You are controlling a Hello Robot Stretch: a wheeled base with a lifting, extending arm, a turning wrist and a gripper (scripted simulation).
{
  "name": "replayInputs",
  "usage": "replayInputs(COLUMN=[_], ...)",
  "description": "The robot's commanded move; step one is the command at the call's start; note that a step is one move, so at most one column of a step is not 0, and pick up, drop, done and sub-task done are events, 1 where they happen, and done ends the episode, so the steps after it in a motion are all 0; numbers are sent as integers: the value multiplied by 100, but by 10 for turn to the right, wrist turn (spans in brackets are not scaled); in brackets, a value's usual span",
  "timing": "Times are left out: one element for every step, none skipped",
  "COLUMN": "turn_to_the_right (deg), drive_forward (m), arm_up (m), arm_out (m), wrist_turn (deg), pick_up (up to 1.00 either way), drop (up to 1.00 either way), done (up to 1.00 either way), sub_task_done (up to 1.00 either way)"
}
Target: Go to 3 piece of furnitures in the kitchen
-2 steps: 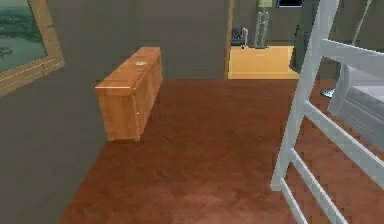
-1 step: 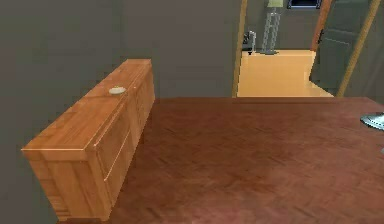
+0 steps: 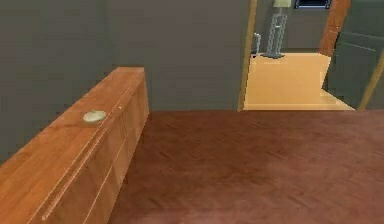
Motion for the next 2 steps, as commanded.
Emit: replayInputs(turn_to_the_right=[270, 0], drive_forward=[0, 100], arm_up=[0, 0], arm_out=[0, 0], wrist_turn=[0, 0], pick_up=[0, 0], drop=[0, 0], done=[0, 0], sub_task_done=[0, 0])
